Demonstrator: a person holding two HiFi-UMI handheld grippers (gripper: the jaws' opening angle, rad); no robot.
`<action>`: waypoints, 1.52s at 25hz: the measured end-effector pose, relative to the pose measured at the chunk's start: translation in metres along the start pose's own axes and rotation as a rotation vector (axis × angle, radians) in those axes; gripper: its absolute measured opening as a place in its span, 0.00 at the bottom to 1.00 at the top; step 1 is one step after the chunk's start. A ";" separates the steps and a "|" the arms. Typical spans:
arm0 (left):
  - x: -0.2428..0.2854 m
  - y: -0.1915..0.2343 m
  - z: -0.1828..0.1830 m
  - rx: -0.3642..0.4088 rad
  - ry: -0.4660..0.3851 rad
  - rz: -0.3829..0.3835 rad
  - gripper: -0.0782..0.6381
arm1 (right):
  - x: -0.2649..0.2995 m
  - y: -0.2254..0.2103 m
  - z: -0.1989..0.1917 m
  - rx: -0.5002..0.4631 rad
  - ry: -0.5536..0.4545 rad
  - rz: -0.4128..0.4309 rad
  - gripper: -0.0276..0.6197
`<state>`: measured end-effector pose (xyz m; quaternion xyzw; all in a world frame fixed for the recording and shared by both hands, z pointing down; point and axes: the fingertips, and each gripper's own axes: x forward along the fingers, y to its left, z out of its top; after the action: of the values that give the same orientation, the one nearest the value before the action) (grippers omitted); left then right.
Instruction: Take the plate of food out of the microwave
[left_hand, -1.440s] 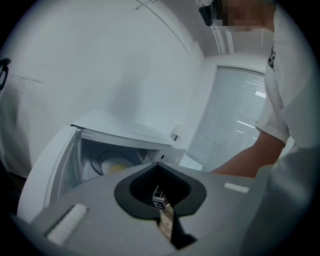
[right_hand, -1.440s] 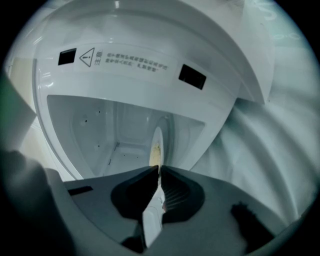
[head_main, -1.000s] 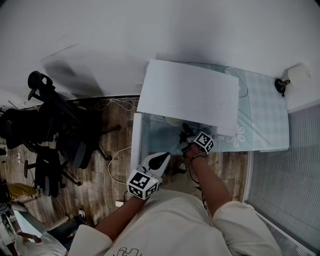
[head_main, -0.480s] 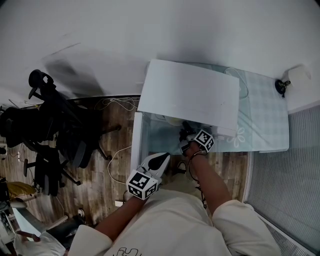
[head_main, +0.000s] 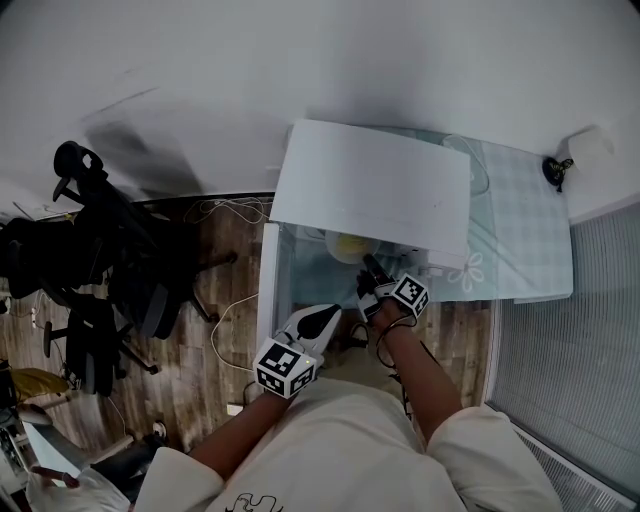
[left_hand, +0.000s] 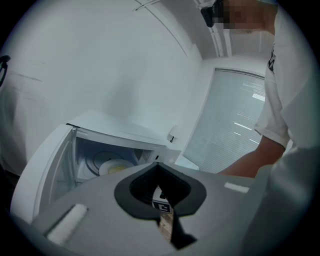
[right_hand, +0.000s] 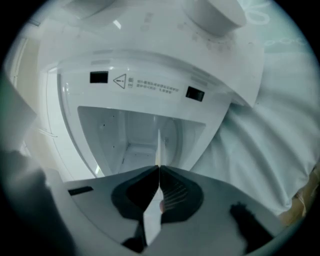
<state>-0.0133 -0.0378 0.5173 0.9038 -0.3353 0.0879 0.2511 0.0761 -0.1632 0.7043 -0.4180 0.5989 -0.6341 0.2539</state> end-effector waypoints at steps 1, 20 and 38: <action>0.000 -0.001 0.000 0.001 0.001 -0.001 0.11 | -0.003 0.003 -0.001 0.003 0.003 0.007 0.07; -0.001 -0.001 -0.004 0.022 -0.026 0.006 0.11 | -0.165 0.089 -0.041 -0.016 0.124 0.109 0.07; -0.005 -0.021 0.010 0.074 -0.046 0.007 0.11 | -0.229 0.188 -0.048 -0.030 0.054 0.312 0.07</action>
<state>-0.0032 -0.0265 0.4987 0.9131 -0.3407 0.0803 0.2092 0.1216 0.0225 0.4727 -0.3066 0.6727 -0.5887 0.3270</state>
